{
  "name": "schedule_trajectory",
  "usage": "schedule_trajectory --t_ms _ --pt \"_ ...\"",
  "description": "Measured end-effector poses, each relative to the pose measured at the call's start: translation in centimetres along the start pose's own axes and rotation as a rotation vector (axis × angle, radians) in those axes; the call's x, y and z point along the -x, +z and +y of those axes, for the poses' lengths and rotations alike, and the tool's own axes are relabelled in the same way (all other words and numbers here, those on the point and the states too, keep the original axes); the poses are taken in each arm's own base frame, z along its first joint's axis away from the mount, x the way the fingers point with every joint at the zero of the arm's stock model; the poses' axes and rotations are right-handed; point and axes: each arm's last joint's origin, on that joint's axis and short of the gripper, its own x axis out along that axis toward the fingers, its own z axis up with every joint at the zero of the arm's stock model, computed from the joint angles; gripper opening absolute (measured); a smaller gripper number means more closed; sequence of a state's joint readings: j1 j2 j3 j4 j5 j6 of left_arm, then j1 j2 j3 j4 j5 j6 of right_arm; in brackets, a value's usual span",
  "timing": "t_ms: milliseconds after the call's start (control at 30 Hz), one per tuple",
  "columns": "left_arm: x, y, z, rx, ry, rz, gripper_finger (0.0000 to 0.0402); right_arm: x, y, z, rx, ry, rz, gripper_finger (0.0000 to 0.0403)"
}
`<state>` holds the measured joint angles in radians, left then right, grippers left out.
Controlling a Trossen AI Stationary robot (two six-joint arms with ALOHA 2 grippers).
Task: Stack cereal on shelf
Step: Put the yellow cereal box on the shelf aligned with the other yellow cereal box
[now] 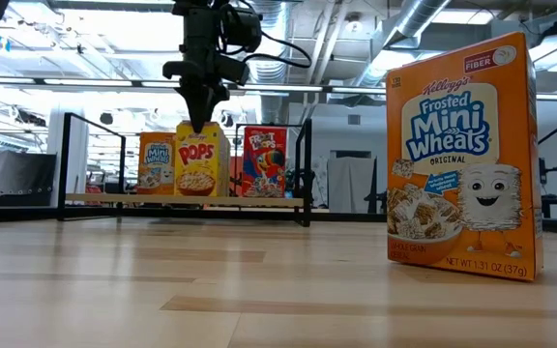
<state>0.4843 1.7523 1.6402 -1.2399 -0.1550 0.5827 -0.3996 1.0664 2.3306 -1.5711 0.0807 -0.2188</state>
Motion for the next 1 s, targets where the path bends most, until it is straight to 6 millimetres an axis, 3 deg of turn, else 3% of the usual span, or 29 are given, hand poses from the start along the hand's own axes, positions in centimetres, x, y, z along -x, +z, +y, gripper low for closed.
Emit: schedule_trajectory --t_ms 267,667,1000 --pt "0.0 0.01 0.06 0.007 0.015 0.004 0.0138 0.0 0.0 0.0 0.0 0.0 0.0 0.0232" --pt "0.0 -0.01 -0.02 0.043 0.014 0.012 0.0204 0.0 0.0 0.0 0.0 0.0 0.0 0.0232" --pt "0.0 -0.01 -0.02 0.08 0.016 0.013 0.0233 0.0 0.0 0.0 0.0 0.0 0.0 0.0232"
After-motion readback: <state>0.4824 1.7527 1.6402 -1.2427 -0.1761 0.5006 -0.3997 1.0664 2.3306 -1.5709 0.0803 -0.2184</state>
